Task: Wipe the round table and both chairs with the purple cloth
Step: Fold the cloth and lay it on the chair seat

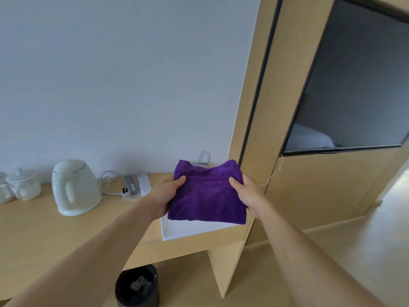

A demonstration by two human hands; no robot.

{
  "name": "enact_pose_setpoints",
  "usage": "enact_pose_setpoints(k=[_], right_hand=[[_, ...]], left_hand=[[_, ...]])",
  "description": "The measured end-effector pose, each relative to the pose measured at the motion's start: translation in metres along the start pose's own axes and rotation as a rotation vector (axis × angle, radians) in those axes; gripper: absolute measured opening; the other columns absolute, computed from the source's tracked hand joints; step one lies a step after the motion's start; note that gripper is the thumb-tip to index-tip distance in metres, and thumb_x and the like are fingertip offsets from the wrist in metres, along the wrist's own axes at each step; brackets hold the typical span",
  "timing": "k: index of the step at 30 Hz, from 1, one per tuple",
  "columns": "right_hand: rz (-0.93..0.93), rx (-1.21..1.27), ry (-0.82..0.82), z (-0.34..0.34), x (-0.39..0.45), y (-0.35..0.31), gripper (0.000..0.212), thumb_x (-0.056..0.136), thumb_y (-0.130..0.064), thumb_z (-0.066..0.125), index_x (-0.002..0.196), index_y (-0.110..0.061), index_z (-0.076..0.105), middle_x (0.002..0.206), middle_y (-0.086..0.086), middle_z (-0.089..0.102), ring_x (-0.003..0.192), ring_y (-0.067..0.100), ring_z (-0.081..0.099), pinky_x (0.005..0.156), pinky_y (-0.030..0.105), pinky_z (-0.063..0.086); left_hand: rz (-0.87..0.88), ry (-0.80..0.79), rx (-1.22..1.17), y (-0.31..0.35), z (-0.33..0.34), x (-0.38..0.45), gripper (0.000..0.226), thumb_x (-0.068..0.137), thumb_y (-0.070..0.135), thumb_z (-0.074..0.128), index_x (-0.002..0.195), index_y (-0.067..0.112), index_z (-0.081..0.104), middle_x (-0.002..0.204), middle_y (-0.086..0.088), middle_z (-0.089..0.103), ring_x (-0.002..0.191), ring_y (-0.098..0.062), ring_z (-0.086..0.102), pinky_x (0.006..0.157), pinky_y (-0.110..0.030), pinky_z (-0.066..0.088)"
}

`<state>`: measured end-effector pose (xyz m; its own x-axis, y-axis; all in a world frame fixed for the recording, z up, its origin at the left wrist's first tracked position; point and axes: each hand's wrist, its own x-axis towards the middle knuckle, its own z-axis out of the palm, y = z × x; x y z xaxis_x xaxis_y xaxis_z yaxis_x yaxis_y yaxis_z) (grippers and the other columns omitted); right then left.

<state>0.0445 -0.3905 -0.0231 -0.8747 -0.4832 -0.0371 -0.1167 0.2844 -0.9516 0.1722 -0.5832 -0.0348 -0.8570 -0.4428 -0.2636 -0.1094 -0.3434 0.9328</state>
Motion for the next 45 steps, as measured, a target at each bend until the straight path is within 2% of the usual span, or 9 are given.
enact_pose_setpoints(k=[7,10,16,26,32,36,39,41,45], right_hand=[[-0.176,-0.397,-0.107,0.003,0.107,0.058,0.023,0.104,-0.037,0.042,0.119,-0.024,0.054,0.104,-0.006,0.063,0.089,0.015,0.060,0.076,0.033,0.047],[-0.150,-0.442,-0.185,0.006,0.142,0.087,0.023,0.104,-0.034,0.043,0.119,-0.021,0.055,0.104,-0.003,0.063,0.084,0.013,0.058,0.068,0.028,0.041],[0.009,-0.457,-0.317,0.027,0.176,0.151,0.018,0.103,-0.030,0.045,0.112,-0.016,0.053,0.102,0.000,0.064,0.094,0.022,0.061,0.085,0.039,0.050],[0.153,-0.497,-0.328,0.059,0.220,0.180,0.023,0.102,-0.034,0.047,0.106,-0.011,0.049,0.099,0.002,0.058,0.091,0.024,0.055,0.075,0.033,0.041],[0.239,-0.529,-0.341,0.057,0.213,0.201,0.040,0.090,-0.019,0.065,0.123,-0.019,0.042,0.085,-0.004,0.052,0.092,0.026,0.058,0.084,0.038,0.052],[0.083,-0.633,-0.350,0.058,0.211,0.201,0.060,0.090,-0.019,0.069,0.141,-0.021,0.039,0.106,0.002,0.058,0.103,0.027,0.061,0.089,0.039,0.051],[-0.281,-0.900,-0.351,0.055,0.211,0.205,0.071,0.092,-0.038,0.066,0.152,-0.028,0.030,0.142,0.006,0.044,0.123,0.025,0.052,0.098,0.036,0.049],[-0.493,-1.053,-0.503,0.050,0.216,0.211,0.089,0.085,-0.066,0.056,0.157,-0.030,0.019,0.162,0.004,0.021,0.146,0.024,0.027,0.114,0.037,0.035],[-0.481,-1.270,-0.793,0.042,0.226,0.221,0.130,0.050,-0.098,0.012,0.157,-0.029,-0.011,0.166,-0.004,-0.016,0.153,0.015,-0.011,0.125,0.039,0.007]], left_hand=[[-0.027,0.195,-0.029,-0.046,0.014,0.082,0.021,0.105,0.022,0.049,0.121,0.020,0.062,0.114,-0.008,0.072,0.104,-0.025,0.069,0.090,-0.040,0.056],[-0.053,0.263,-0.002,-0.072,0.023,0.107,0.021,0.105,0.023,0.048,0.122,0.020,0.061,0.115,-0.008,0.071,0.105,-0.025,0.068,0.093,-0.041,0.055],[-0.126,0.388,0.109,-0.118,0.014,0.143,0.024,0.104,0.022,0.051,0.121,0.032,0.063,0.114,-0.006,0.072,0.107,-0.025,0.069,0.100,-0.044,0.053],[-0.178,0.432,0.162,-0.140,-0.015,0.189,0.022,0.103,0.027,0.052,0.123,0.030,0.062,0.115,-0.004,0.070,0.106,-0.023,0.068,0.095,-0.044,0.056],[-0.253,0.510,0.683,-0.161,-0.033,0.195,0.040,0.085,0.021,0.072,0.121,0.023,0.055,0.095,-0.006,0.069,0.089,-0.022,0.067,0.082,-0.042,0.059],[-0.166,0.524,1.059,-0.161,-0.030,0.197,0.063,0.082,0.025,0.077,0.135,0.021,0.044,0.107,-0.004,0.063,0.097,-0.023,0.062,0.076,-0.034,0.049],[0.059,0.367,1.417,-0.158,-0.035,0.195,0.083,0.075,0.057,0.077,0.144,0.031,0.040,0.141,0.002,0.044,0.128,-0.022,0.047,0.099,-0.039,0.046],[0.139,0.084,1.572,-0.158,-0.044,0.197,0.105,0.067,0.078,0.068,0.154,0.037,0.026,0.164,0.005,0.018,0.151,-0.020,0.017,0.121,-0.042,0.020],[0.039,-0.193,1.797,-0.170,-0.061,0.205,0.128,0.061,0.088,0.060,0.157,0.040,-0.010,0.166,0.007,-0.015,0.153,-0.018,-0.015,0.122,-0.048,-0.007]])
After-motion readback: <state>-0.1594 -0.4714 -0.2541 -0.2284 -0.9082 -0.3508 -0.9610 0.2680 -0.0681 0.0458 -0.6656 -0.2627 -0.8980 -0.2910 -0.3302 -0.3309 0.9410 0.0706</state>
